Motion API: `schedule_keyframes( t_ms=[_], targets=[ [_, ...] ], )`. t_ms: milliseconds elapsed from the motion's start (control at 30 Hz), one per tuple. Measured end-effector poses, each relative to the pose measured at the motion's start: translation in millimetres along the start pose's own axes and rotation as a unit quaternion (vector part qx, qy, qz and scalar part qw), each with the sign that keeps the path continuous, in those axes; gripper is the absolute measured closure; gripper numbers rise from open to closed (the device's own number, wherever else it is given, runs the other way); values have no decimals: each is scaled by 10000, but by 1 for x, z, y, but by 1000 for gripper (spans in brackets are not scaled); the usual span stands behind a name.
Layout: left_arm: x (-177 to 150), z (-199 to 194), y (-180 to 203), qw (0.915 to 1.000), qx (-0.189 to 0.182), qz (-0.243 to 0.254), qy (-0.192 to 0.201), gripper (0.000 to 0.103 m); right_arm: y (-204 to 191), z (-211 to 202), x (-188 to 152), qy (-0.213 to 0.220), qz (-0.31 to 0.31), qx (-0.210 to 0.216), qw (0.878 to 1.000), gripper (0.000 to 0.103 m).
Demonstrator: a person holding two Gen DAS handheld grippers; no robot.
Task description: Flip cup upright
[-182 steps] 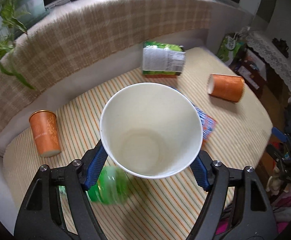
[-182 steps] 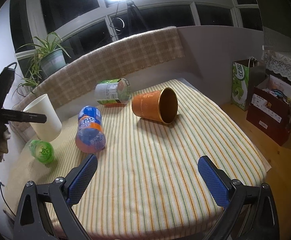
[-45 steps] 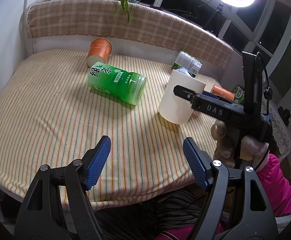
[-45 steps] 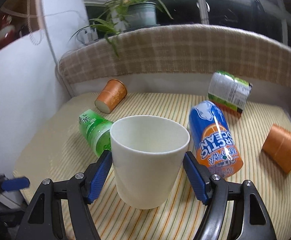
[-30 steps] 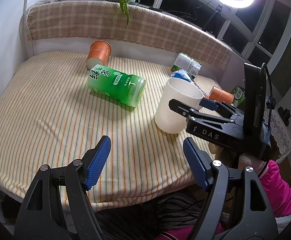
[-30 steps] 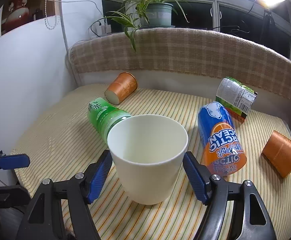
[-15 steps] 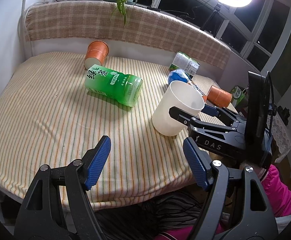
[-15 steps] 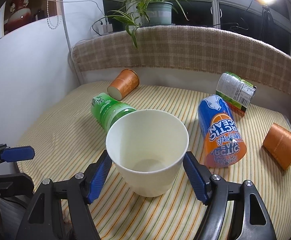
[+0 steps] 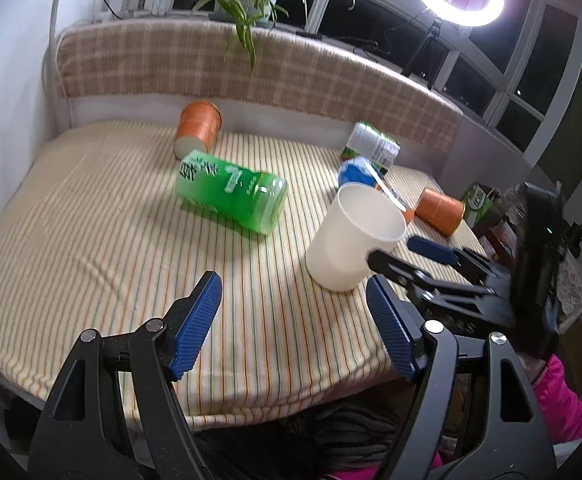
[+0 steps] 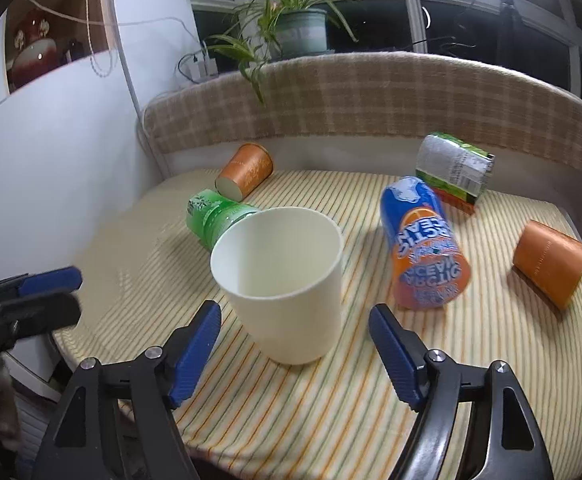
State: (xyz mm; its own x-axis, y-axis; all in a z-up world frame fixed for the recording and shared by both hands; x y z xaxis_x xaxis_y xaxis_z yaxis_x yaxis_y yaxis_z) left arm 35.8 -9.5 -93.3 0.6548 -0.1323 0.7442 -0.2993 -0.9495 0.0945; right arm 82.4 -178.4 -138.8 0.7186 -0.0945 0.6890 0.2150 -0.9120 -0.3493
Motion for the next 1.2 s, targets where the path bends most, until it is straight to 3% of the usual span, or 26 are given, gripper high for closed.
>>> schedule_keyframes(
  t_ms=[433,533,667,767,867,1200],
  targets=[
    [28,-32,13,9919,732,333,980,22,23,-62,8,630,430,-184,9969,18],
    [33,-38,14,9882,929,369,1161,21,26,-73,10,841,495,-280,9948,11],
    [36,-47,17,9831,1107,412,1401,6,26,-85,12,1099,546,-382,9917,0],
    [38,-55,17,9769,1305,448,1632,1,24,-92,13,1286,524,-434,9894,0],
    [38,-60,17,9731,1462,482,1713,1,20,-95,14,1378,438,-501,9882,0],
    [36,-60,13,9720,1583,481,1668,0,12,-96,13,1419,330,-528,9879,0]
  ],
)
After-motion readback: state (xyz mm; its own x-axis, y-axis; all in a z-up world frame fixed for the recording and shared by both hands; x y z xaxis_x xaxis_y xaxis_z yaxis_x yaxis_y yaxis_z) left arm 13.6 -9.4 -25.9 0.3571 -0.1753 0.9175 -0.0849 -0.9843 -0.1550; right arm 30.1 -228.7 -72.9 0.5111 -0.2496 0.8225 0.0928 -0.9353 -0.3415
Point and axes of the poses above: each gripper's, at about its wrist camera, not at the fingertips, and z roughly the way its jaws point, y to its right, x to its top, the point moved 3 cm from there along z, roughly the way its jaws point, and after that the axes turned 14 degrees about z, right-handed, at the moved point
